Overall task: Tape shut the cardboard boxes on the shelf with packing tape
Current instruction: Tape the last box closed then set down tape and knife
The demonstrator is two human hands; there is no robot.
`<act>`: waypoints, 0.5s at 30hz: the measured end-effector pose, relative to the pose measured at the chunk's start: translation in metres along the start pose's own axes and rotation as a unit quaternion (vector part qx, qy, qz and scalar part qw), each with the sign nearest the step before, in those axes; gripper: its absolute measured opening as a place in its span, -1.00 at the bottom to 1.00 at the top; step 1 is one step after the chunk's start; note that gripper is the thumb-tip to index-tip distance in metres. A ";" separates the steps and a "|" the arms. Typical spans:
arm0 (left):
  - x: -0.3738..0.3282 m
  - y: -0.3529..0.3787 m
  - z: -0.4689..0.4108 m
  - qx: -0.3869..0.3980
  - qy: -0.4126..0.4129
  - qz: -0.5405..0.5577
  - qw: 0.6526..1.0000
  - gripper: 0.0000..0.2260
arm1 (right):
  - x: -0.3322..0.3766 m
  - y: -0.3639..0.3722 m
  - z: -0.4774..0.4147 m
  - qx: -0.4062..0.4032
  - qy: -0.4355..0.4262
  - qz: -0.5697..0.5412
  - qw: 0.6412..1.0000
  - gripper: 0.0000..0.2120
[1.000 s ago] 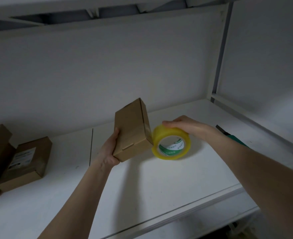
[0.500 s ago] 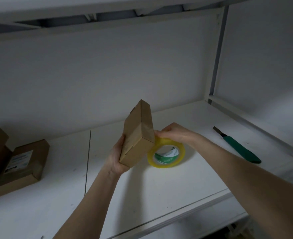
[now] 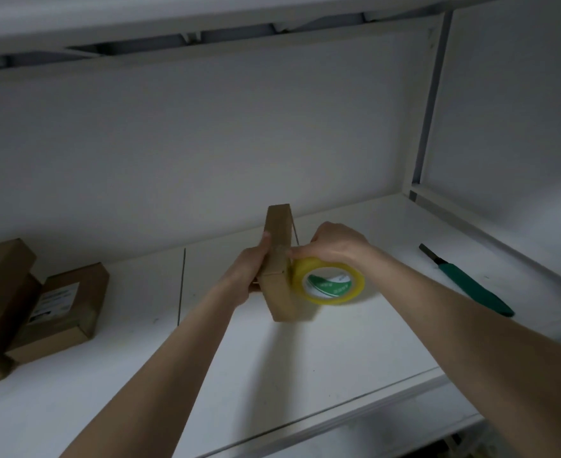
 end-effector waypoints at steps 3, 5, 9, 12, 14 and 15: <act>0.004 0.005 -0.003 0.006 0.032 -0.126 0.991 -0.59 | 0.000 0.014 0.000 0.013 0.002 0.033 0.999 -0.31; 0.005 0.002 -0.005 -0.039 0.070 -0.232 0.969 -0.62 | -0.002 0.025 0.000 0.027 0.003 0.040 0.999 -0.33; 0.009 -0.009 -0.011 -0.113 0.072 -0.269 0.954 -0.58 | -0.009 0.032 0.001 0.029 0.011 0.019 0.999 -0.30; 0.003 -0.008 -0.012 -0.114 0.063 -0.303 0.944 -0.57 | -0.010 0.034 0.002 0.030 0.011 0.020 0.999 -0.31; -0.006 0.000 -0.012 -0.108 0.068 -0.362 0.923 -0.50 | -0.010 0.034 0.004 0.029 0.014 0.019 0.999 -0.35; -0.009 0.005 -0.013 -0.101 0.064 -0.382 0.917 -0.41 | -0.009 0.033 0.005 0.024 0.017 0.021 0.999 -0.38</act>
Point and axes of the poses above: each hand's wrist, its own z-axis away from the middle knuckle, its own y-axis out of the palm, x = y × z, the point moved 7 cm from there along -z, towards the middle knuckle, and after that the axes turned 3 degrees about y, right-handed, at the moved point
